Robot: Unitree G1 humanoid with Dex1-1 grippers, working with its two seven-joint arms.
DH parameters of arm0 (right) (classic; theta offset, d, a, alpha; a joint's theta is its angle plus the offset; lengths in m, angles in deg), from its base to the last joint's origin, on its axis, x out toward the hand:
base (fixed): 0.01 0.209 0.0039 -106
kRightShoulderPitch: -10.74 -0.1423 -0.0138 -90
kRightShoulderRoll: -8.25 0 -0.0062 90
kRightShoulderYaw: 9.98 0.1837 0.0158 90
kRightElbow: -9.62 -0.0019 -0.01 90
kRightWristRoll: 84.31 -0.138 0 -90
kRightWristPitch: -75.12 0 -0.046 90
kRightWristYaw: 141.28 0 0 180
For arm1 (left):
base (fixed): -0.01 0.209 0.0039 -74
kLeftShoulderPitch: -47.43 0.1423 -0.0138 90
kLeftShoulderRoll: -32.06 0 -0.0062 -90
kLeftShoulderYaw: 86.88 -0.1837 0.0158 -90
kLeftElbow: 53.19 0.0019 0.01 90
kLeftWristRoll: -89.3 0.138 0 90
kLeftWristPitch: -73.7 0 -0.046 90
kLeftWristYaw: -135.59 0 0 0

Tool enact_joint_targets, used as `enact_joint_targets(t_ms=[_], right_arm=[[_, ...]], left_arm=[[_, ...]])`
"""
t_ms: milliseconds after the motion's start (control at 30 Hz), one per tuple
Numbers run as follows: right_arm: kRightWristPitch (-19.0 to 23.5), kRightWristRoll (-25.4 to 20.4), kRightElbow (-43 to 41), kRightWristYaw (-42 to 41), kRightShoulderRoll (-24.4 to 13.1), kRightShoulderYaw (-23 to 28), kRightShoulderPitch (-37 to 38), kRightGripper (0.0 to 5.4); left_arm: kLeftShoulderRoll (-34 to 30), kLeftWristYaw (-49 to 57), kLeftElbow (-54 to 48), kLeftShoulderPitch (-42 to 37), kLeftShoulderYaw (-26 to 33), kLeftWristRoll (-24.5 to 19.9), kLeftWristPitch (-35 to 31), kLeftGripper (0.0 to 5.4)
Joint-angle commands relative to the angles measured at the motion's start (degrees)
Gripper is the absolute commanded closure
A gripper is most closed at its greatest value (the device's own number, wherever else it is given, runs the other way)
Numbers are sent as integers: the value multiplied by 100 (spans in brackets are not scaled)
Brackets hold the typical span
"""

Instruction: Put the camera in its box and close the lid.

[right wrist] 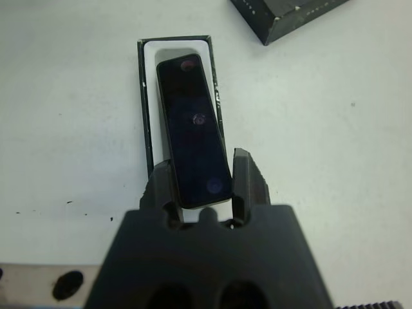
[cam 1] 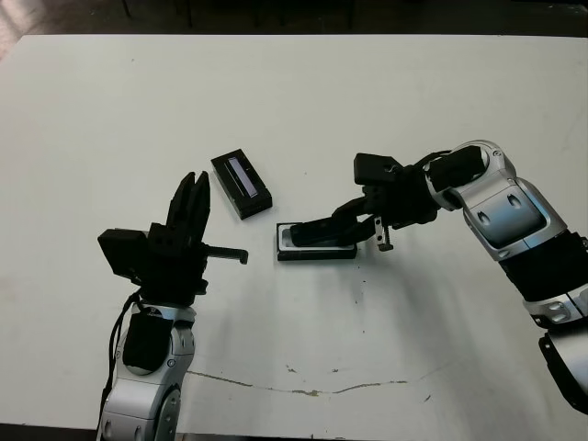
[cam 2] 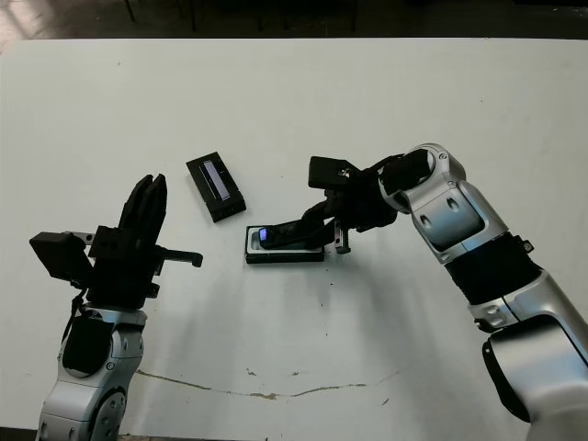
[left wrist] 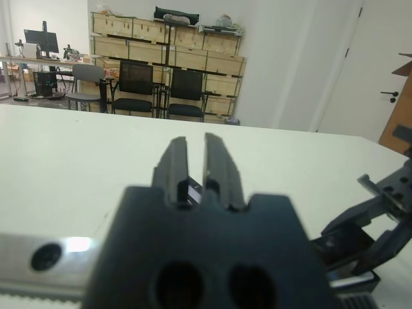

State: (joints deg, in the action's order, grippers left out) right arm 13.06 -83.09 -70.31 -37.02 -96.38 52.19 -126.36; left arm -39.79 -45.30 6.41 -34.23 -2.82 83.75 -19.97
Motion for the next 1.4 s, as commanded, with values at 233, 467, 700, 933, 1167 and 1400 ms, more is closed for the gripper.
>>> enact_joint_targets(t_ms=[233, 467, 700, 933, 1167, 1400], right_arm=[[69, 326, 17, -303, -45, -360, -472, 527], [-55, 661, -226, -455, -2, -739, -636, 527], [-48, 965, -641, -473, -56, -884, -551, 527], [63, 1009, -717, -562, -56, -908, -547, 527], [264, 1073, -723, -592, 49, -1032, -672, 527], [750, 1093, -674, -655, 335, -1280, -872, 527]], left_arm=[[-45, 4, 43, 21, -16, 113, -140, 540], [25, 27, 111, 14, -47, 144, -86, 540], [56, 61, 97, 24, -62, 147, -113, 540], [63, 78, 123, 26, -98, 158, -74, 540], [70, 95, 150, 57, -114, 166, 8, 540], [80, 135, 117, 97, -130, 175, -15, 540]])
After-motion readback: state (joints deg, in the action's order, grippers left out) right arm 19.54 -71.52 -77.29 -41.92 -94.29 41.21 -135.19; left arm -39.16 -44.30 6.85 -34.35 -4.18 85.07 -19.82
